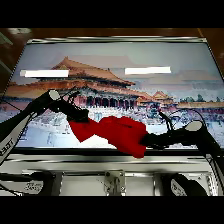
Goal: Fold the shirts.
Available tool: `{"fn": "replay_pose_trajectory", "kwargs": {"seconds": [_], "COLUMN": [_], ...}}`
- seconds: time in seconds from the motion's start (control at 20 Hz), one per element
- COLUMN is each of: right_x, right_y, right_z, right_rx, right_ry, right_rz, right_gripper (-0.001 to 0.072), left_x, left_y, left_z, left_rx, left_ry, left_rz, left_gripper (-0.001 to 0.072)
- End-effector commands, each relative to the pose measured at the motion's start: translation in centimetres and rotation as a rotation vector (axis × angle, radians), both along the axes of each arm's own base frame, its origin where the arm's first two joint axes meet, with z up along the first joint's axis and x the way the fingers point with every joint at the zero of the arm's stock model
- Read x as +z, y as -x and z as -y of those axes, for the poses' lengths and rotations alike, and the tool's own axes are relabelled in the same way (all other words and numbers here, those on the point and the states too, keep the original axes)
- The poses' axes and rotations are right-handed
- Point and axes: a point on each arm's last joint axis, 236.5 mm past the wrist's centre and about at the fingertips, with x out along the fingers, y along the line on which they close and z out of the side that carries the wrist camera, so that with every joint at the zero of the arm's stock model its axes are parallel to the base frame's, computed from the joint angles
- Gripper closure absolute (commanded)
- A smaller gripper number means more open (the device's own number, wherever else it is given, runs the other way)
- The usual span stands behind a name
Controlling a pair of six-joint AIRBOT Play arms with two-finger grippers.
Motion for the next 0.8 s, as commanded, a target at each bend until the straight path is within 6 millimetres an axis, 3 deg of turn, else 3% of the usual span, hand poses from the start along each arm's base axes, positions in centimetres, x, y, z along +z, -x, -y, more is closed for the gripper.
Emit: {"fn": "replay_pose_trajectory", "kwargs": {"seconds": [0.0, 0.05, 0.1, 0.15, 0.25, 0.35, 0.45, 0.55, 0.65, 0.7, 0.75], "right_x": [-1.1, -1.2, -1.2, -1.1, 0.7, 4.3, 11.1, 21.3, 32.3, 36.8, 40.8], "right_y": [-0.8, -0.9, -0.9, -1.1, -2.6, -6.1, -10.4, -13.9, -14.7, -14.1, -13.1], "right_z": [-1.9, -2.3, -2.4, -2.3, -2.1, -0.6, 1.1, 1.9, 1.8, 1.6, 1.6], "right_rx": [-0.016, -0.012, -0.005, -0.004, 0.04, 0.086, 0.11, 0.078, -0.008, -0.045, -0.082], "right_ry": [0.023, 0.026, 0.032, 0.032, 0.043, 0.132, 0.233, 0.288, 0.267, 0.239, 0.216], "right_rz": [0.042, 0.051, 0.057, 0.067, 0.159, 0.339, 0.58, 0.855, 1.081, 1.164, 1.234], "right_gripper": [0.0029, 0.0208, 0.054, 0.064, 0.0644, 0.0645, 0.0645, 0.0645, 0.0645, 0.0645, 0.0645], "left_x": [0.6, 0.8, 1.2, 2.0, 5.3, 11.9, 22.3, 35.2, 47.8, 53.2, 57.2], "left_y": [-0.2, -0.4, -0.8, -1.7, -4.1, -6.6, -8.3, -7.8, -4.3, -1.7, 0.9], "left_z": [0.1, 0.1, 0.1, 0.1, 0.0, -0.1, -0.2, -0.6, -1.7, -2.2, -2.6], "left_rx": [-0.007, -0.012, -0.009, 0.008, 0.048, 0.041, 0.034, 0.064, 0.105, 0.119, 0.125], "left_ry": [0.005, 0.007, 0.008, 0.01, 0.021, 0.039, 0.073, 0.134, 0.21, 0.253, 0.286], "left_rz": [0.02, 0.036, 0.062, 0.109, 0.257, 0.479, 0.754, 1.053, 1.342, 1.469, 1.564], "left_gripper": [0.0662, 0.0662, 0.0663, 0.0663, 0.0664, 0.0664, 0.0664, 0.0664, 0.0664, 0.0664, 0.0664]}}
